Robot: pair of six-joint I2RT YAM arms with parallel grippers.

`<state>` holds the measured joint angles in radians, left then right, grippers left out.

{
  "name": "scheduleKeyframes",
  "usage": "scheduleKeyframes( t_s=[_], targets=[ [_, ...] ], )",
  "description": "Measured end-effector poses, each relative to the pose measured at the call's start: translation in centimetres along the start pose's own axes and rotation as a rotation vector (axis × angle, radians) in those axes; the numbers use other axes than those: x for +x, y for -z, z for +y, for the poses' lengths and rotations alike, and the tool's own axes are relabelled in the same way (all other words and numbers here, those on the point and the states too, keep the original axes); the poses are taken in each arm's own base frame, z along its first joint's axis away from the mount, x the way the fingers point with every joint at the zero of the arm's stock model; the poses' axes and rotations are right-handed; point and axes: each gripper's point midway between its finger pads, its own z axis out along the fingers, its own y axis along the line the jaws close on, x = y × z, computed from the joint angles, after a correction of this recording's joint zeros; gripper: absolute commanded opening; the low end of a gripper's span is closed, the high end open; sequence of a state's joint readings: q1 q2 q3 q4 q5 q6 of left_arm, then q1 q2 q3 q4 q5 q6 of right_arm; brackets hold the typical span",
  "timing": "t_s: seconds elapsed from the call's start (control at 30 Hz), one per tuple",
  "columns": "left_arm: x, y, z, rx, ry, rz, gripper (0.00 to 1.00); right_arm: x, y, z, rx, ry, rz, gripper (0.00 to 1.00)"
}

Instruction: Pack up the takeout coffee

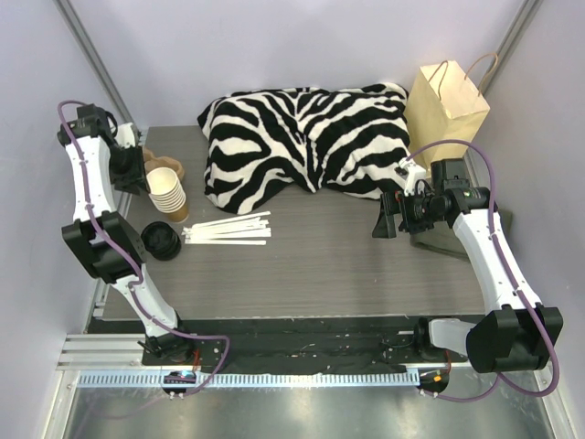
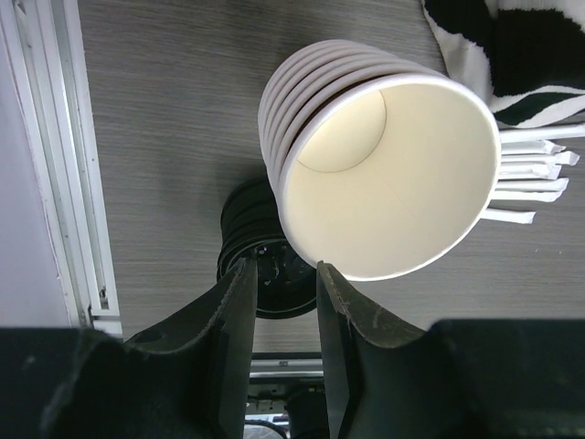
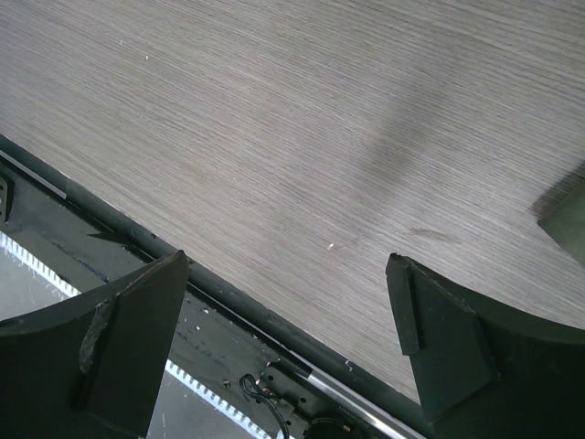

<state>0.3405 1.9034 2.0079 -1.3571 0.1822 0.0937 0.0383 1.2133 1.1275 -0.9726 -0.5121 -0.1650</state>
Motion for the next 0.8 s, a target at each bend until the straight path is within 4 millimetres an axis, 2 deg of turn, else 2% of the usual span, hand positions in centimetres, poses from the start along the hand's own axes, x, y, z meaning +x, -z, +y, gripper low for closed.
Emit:
scheduleKeyframes(
  t_s=[0.27, 0.53, 0.8],
  targets=[
    [-1.1, 0.3, -0.5, 0.006, -0.006, -0.030, 0.36, 0.0, 0.0, 0.1, -0.007, 0.000, -0.001, 1.00],
    [-1.2, -0.1, -1.0, 0.010, -0.012, -0.022, 0.32, 0.1, -0.1, 0.1, -0.008, -0.002, 0.003, 1.00],
    [-1.1, -1.2, -1.2, 0.008, -0.009, 0.006, 0.18, 0.1, -0.1, 0.2, -0.012, -0.002, 0.002, 1.00]
  ],
)
